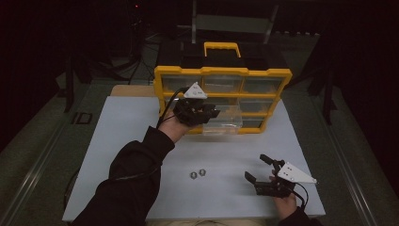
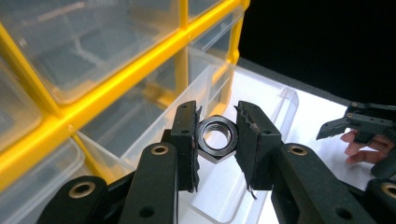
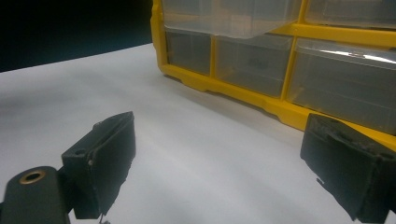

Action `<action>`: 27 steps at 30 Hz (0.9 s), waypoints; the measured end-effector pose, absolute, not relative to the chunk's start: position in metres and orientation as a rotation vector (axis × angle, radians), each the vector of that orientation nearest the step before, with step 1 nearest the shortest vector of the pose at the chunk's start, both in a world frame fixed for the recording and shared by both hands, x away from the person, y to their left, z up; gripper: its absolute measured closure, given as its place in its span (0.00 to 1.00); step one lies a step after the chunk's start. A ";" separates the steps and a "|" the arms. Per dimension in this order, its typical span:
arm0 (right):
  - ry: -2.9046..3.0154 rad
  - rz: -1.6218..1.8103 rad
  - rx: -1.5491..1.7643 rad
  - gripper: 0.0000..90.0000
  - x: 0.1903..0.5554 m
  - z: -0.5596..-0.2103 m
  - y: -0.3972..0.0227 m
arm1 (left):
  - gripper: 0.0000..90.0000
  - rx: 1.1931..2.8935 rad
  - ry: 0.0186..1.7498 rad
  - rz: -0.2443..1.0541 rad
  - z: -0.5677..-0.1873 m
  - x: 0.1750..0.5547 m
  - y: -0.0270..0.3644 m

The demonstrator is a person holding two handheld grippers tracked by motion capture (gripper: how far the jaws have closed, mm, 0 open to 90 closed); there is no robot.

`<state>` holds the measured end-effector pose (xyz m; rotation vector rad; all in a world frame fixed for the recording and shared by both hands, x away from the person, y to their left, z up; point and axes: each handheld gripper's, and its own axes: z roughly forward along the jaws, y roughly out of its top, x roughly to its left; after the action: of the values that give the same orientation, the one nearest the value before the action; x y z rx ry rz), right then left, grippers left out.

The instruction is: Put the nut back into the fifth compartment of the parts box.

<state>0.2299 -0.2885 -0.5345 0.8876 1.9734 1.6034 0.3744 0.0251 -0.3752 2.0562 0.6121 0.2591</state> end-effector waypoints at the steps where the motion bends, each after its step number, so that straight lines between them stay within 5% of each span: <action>1: 1.974 1.602 0.885 0.12 0.230 -0.534 -0.289 | 0.76 2.070 0.640 0.261 -0.376 0.376 0.022; 21: 1.979 1.603 0.883 0.12 0.230 -0.534 -0.288 | 0.75 2.218 0.783 0.178 -0.381 0.390 0.007; 27: 1.979 1.605 0.885 0.12 0.230 -0.535 -0.289 | 0.46 2.165 0.791 0.171 -0.372 0.393 0.009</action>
<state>0.2298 -0.2887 -0.5346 0.8852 1.9793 1.6054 0.3926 0.0090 -0.3721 2.1650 0.7913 0.1713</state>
